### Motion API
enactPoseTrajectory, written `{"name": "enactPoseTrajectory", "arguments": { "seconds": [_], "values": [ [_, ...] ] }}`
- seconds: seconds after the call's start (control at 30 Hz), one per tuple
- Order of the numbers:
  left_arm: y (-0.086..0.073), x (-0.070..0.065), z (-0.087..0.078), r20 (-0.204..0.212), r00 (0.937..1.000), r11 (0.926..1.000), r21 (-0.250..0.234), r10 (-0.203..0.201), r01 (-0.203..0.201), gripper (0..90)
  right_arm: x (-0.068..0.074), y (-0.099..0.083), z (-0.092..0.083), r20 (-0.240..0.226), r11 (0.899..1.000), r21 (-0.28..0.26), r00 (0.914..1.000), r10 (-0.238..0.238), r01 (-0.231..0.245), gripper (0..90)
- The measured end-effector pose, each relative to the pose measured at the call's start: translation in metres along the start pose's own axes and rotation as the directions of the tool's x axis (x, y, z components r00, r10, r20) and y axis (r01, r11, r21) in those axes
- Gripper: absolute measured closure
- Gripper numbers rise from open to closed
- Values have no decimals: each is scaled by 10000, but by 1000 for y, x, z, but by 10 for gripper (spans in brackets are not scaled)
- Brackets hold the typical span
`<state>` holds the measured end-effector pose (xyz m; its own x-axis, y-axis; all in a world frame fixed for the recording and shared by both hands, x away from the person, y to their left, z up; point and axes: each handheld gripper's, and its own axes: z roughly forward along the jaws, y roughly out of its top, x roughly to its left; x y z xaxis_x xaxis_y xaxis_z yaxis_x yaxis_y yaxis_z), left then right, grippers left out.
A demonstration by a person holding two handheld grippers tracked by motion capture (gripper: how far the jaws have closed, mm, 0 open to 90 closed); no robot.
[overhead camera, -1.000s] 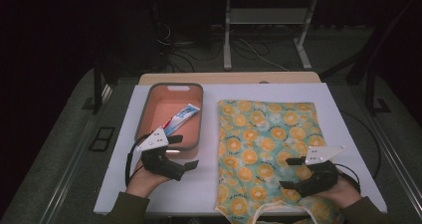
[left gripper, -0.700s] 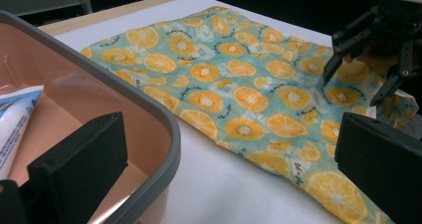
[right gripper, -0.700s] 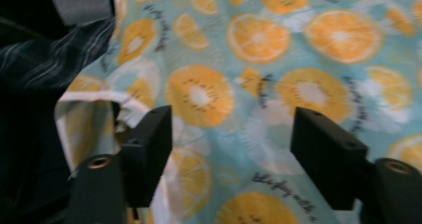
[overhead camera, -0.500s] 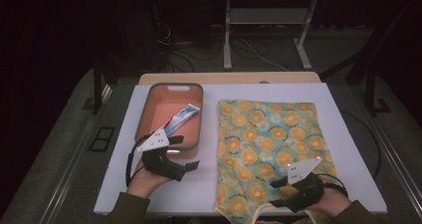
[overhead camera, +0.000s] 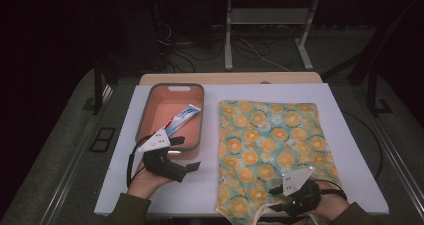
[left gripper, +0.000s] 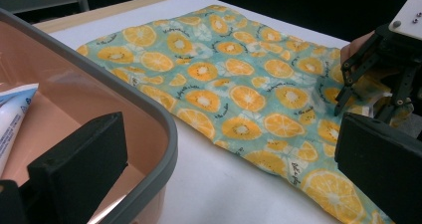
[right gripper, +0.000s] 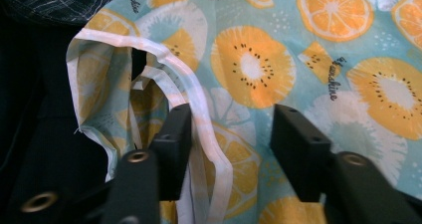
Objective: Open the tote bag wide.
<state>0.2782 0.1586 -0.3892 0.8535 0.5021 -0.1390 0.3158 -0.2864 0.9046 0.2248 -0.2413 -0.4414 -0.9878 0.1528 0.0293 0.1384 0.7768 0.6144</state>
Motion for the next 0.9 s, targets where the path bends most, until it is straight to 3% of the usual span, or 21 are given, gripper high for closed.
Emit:
{"name": "enactPoseTrajectory", "arguments": {
  "seconds": [0.03, 0.07, 0.27, 0.5, 0.6, 0.7, 0.8, 0.9],
  "values": [
    [0, 0, 0, -2, 10000, 10000, 12, 6, -6, 0, 0, 0, 0, 0, 10000, 0, 10000, 0, 0, 606],
    [0, 0, 0, -4, 10000, 10000, 30, 10, -10, 0, 0, 0, 0, 140, 10000, 9, 9999, -71, 70, 687],
    [0, 0, 1, 18, 10000, 10000, 36, -8, 8, 0, -2, 1, 1, 248, 9999, -83, 9997, -69, 71, 881],
    [1, -1, 2, 39, 10000, 10000, 30, -5, 5, 0, -5, 1, 1, 57, 9994, -155, 9995, 309, -308, 897],
    [1, -1, 2, 47, 10000, 10000, 32, -6, 6, 0, -6, 2, 1, 154, 9994, -253, 9996, 233, -229, 899],
    [1, -1, 1, 47, 10000, 10000, -43, -45, 46, 0, -9, 7, -3, 273, 9953, -824, 9982, 527, -503, 900],
    [1, -1, 1, 61, 10000, 10000, -51, -68, 68, 0, -12, 12, 0, 355, 9945, -872, 9975, 605, -572, 899],
    [1, -2, 1, 83, 10000, 10000, -31, -19, 19, 0, -18, 18, 1, 58, 9919, -1084, 9977, 672, -661, 895]
  ]
}}
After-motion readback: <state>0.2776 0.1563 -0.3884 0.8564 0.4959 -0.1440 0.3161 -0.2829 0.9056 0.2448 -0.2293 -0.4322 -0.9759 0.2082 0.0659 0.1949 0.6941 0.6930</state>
